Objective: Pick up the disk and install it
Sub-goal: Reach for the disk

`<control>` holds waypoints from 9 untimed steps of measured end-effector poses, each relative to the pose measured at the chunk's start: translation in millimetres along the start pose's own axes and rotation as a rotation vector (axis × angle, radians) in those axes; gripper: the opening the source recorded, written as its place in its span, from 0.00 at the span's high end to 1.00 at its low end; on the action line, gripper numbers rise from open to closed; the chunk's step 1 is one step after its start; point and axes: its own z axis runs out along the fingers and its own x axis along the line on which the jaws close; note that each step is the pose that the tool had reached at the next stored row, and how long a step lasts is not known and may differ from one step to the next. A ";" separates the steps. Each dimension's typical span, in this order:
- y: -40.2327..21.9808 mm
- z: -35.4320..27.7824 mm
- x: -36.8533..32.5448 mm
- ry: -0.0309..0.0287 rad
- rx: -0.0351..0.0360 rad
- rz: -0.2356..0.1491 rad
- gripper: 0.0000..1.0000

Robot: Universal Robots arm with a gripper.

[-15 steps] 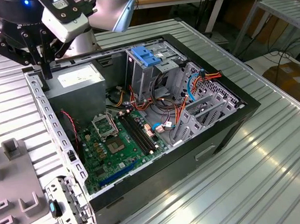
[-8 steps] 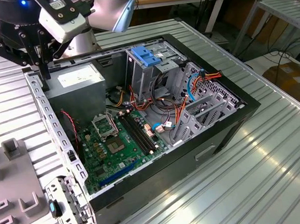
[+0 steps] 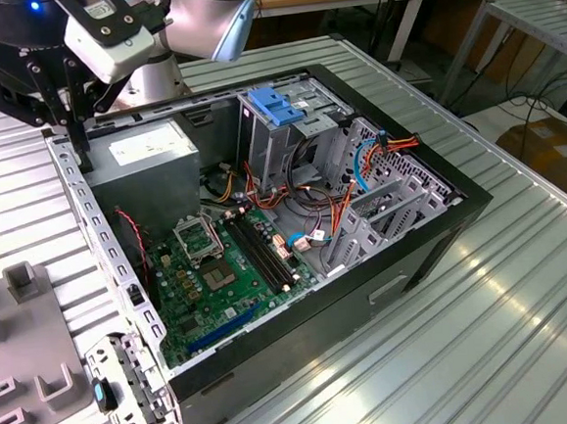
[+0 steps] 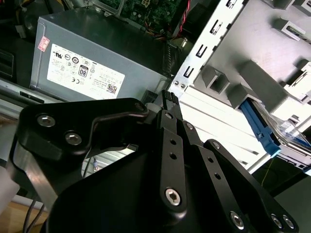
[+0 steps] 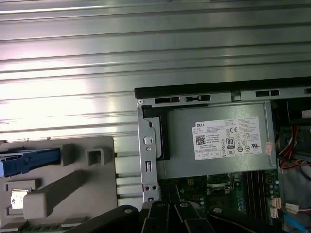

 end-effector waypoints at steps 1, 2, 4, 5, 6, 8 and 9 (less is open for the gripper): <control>0.0 0.0 0.5 0.0000 0.0000 0.000 0.89; -0.1 0.0 1.7 0.0000 0.0000 0.000 0.89; -0.2 0.0 3.0 -0.0001 0.0000 0.000 0.89; -0.3 -0.1 3.6 0.0000 -0.0001 0.000 0.89; -0.3 -0.1 4.4 0.0000 0.0000 0.000 0.89; -0.4 -0.1 5.5 0.0000 0.0000 0.000 0.89; -0.5 -0.1 6.0 0.0000 0.0000 0.000 0.89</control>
